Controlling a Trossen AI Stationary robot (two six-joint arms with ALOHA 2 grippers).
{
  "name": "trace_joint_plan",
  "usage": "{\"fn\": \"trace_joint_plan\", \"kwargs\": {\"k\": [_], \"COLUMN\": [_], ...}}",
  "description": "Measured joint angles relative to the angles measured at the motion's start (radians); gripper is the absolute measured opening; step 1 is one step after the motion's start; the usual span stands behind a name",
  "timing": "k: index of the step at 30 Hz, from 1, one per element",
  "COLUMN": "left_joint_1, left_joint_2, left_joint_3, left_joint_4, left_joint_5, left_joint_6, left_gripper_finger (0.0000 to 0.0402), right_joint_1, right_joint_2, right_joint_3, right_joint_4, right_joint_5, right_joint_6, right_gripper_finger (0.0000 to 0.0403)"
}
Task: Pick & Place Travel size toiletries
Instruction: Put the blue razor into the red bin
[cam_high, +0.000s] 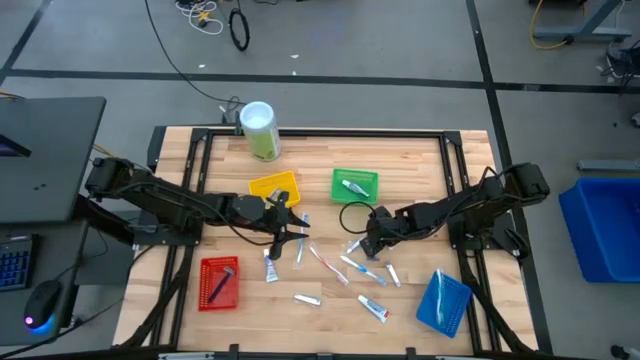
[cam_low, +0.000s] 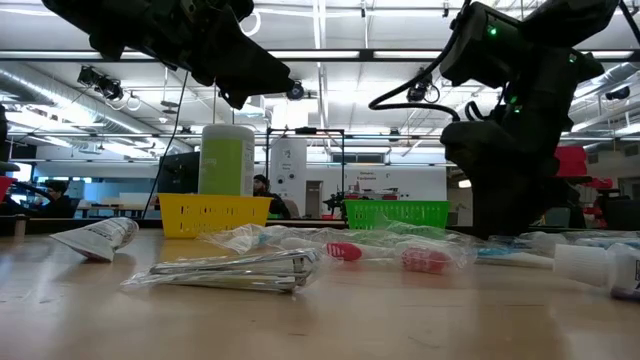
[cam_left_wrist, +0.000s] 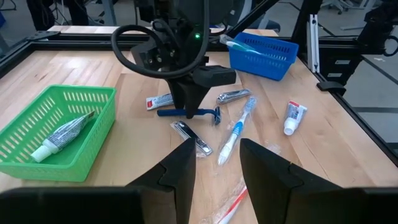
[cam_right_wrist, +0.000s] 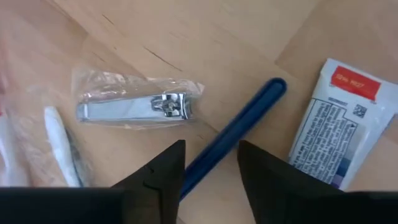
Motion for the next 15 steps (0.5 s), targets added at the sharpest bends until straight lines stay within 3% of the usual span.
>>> {"fn": "trace_joint_plan", "kwargs": {"k": [6, 15], "left_joint_1": [0.0, 0.0], "left_joint_2": [0.0, 0.0], "left_joint_3": [0.0, 0.0], "left_joint_4": [0.0, 0.0], "left_joint_5": [0.003, 0.004], "left_joint_6": [0.0, 0.0], "left_gripper_finger": [0.0133, 0.0133], "right_joint_1": [0.001, 0.0], "right_joint_2": [0.001, -0.013], "right_joint_3": [-0.001, -0.005], "right_joint_4": [-0.009, -0.008], "right_joint_5": [0.017, 0.022], "right_joint_6": [-0.07, -0.053], "right_gripper_finger": [0.0115, 0.0067]}}
